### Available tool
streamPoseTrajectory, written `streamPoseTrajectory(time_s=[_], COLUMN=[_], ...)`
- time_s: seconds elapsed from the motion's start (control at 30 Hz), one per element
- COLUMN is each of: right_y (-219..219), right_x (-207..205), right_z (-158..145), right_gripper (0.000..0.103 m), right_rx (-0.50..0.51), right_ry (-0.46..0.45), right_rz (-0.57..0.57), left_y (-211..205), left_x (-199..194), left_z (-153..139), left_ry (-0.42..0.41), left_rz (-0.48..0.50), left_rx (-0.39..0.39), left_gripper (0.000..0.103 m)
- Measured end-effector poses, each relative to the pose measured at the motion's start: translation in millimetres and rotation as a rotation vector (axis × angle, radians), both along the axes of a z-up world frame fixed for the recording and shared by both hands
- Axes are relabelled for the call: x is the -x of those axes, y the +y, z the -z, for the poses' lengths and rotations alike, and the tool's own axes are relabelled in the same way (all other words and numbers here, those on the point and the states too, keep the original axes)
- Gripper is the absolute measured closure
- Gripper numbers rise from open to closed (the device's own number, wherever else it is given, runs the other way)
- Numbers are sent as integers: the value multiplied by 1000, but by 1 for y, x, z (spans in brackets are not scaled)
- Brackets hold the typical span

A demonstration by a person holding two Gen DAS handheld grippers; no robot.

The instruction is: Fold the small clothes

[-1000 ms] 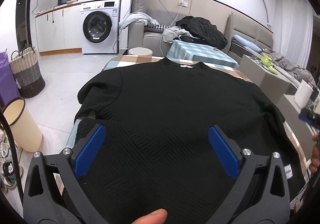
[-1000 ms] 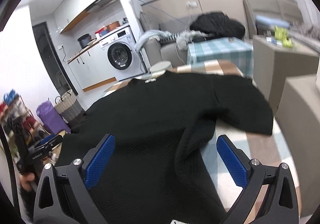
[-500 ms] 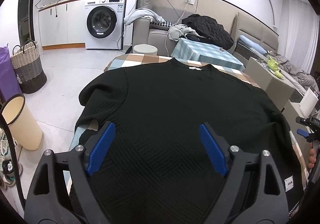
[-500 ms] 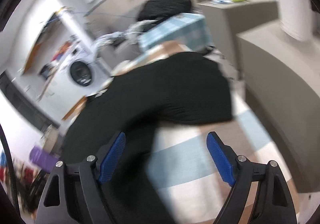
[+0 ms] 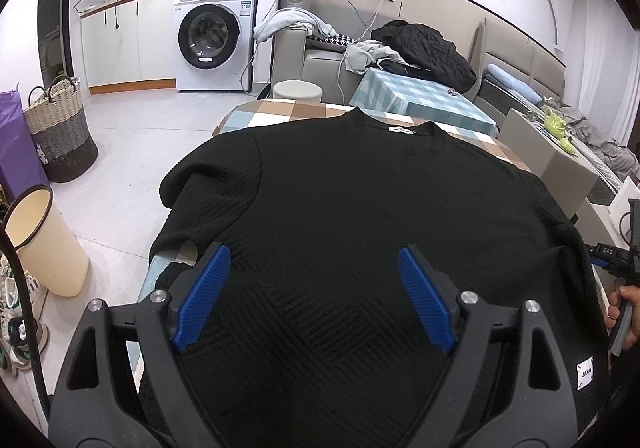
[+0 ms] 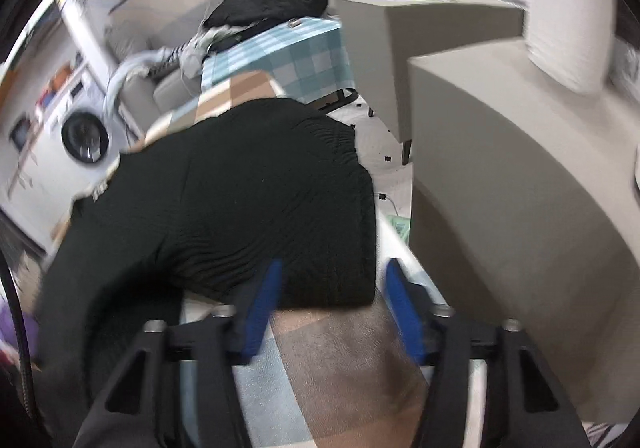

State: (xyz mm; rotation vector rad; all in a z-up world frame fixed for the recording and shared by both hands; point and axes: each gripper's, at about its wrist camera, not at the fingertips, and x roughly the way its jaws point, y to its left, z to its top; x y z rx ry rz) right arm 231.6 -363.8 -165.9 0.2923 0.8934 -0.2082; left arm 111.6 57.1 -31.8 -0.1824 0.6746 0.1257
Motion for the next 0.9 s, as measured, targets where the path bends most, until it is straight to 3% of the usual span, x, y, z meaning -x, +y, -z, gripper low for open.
streamPoseTrajectory(time_s=[0.07, 0.13, 0.3, 0.47, 0.57, 0.67, 0.83, 0.9], right_y=[6, 7, -12, -11, 19, 72, 164, 178], right_x=[-1, -3, -5, -19, -38, -55, -54, -52], right_z=[0, -2, -27, -64, -86, -106, -108, -100], right_gripper=[83, 87, 91, 94, 95, 96, 95, 84], right_rx=[21, 34, -16, -123, -159, -186, -190, -182], right_ry=[3, -4, -58, -177, -242, -287, -218, -165], right_rz=[-20, -19, 54, 30, -75, -260, -626, -659], left_y=[1, 1, 7, 14, 15, 14, 11, 11], left_x=[0, 2, 4, 7, 9, 10, 14, 15], left_z=[1, 2, 4, 6, 6, 5, 4, 4], left_ry=[-3, -7, -13, -20, -24, -29, -29, -26], left_rz=[1, 2, -2, -5, -6, -5, 0, -3], left_rx=[0, -2, 9, 29, 41, 50, 43, 41], left_gripper=[18, 18, 18, 18, 18, 18, 18, 18])
